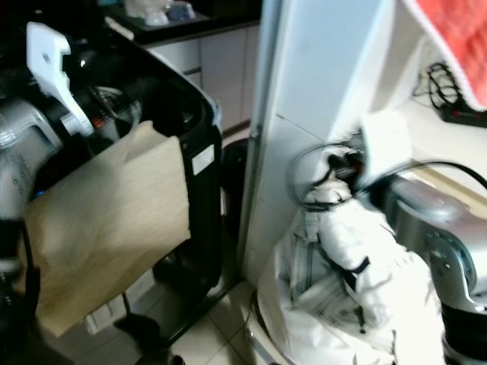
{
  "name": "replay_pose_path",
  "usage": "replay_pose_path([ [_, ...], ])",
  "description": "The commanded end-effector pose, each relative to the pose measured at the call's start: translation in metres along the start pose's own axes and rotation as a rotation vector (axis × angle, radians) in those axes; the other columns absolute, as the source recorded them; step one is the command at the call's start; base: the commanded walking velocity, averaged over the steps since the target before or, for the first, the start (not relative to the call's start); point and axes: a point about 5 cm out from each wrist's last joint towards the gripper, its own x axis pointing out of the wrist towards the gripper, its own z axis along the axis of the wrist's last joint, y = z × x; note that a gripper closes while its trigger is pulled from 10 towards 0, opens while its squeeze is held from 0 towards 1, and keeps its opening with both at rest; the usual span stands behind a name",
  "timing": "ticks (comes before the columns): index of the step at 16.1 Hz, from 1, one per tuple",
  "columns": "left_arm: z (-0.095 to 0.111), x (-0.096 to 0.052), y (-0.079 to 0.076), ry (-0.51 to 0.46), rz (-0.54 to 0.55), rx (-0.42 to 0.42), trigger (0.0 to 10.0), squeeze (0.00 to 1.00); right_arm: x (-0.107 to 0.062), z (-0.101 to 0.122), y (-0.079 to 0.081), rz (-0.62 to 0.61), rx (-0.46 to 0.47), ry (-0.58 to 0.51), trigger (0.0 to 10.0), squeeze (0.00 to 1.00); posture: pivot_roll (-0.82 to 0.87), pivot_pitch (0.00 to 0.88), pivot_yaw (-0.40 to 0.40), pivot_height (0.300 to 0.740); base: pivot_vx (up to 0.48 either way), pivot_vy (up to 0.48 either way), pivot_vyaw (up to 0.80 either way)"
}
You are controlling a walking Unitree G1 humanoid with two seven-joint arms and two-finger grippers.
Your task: Clothes washing
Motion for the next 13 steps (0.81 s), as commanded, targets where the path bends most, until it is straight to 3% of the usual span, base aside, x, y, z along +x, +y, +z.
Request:
replay_pose_path([
  [1, -0.003, 0.004, -0.018, 0.013, -0.091, -0.008, 10.0, 0.00, -0.003, -0.003, -0.012, -0.059, -0.001, 0.024, 10.0, 1.00, -0.09, 0.000, 0.012, 0.740, 0.000, 0.000, 0.00],
  [2, -0.012, 0.006, -0.042, 0.027, -0.204, -0.037, 10.0, 0.00, -0.005, -0.012, -0.028, -0.135, 0.029, 0.057, 10.0, 1.00, -0.09, 0.000, 0.012, 0.740, 0.000, 0.000, 0.00],
  [5, -0.016, 0.004, -0.070, 0.038, -0.345, -0.094, 10.0, 0.00, -0.004, -0.032, -0.050, -0.267, 0.118, 0.087, 10.0, 1.00, -0.10, 0.000, 0.008, 0.740, 0.000, 0.000, 0.00],
  [7, -0.023, -0.004, -0.086, 0.105, -0.459, -0.111, 10.0, 0.00, -0.003, -0.054, -0.053, -0.311, 0.178, 0.161, 10.0, 1.00, -0.10, 0.000, 0.008, 0.740, 0.000, 0.000, 0.00],
  [10, -0.029, -0.013, -0.092, 0.158, -0.488, -0.115, 10.0, 0.00, -0.006, -0.071, -0.046, -0.300, 0.180, 0.266, 10.0, 1.00, -0.09, 0.000, 0.002, 0.740, 0.000, 0.000, 0.00],
  [11, -0.029, -0.015, -0.093, 0.170, -0.499, -0.118, 10.0, 0.00, -0.008, -0.073, -0.038, -0.230, 0.170, 0.298, 10.0, 0.71, -0.09, 0.000, 0.003, 0.740, 0.000, 0.000, 0.00],
  [12, -0.029, -0.017, -0.095, 0.181, -0.514, -0.121, 10.0, 0.00, -0.010, -0.074, -0.031, -0.156, 0.161, 0.320, 10.0, 0.00, -0.09, 0.000, 0.003, 0.740, 0.000, 0.000, 0.00],
  [13, -0.030, -0.017, -0.097, 0.188, -0.527, -0.123, 10.0, 0.00, -0.012, -0.073, -0.026, -0.108, 0.152, 0.325, 10.0, 0.00, -0.09, 0.000, 0.003, 0.740, 0.000, 0.000, 0.00],
])
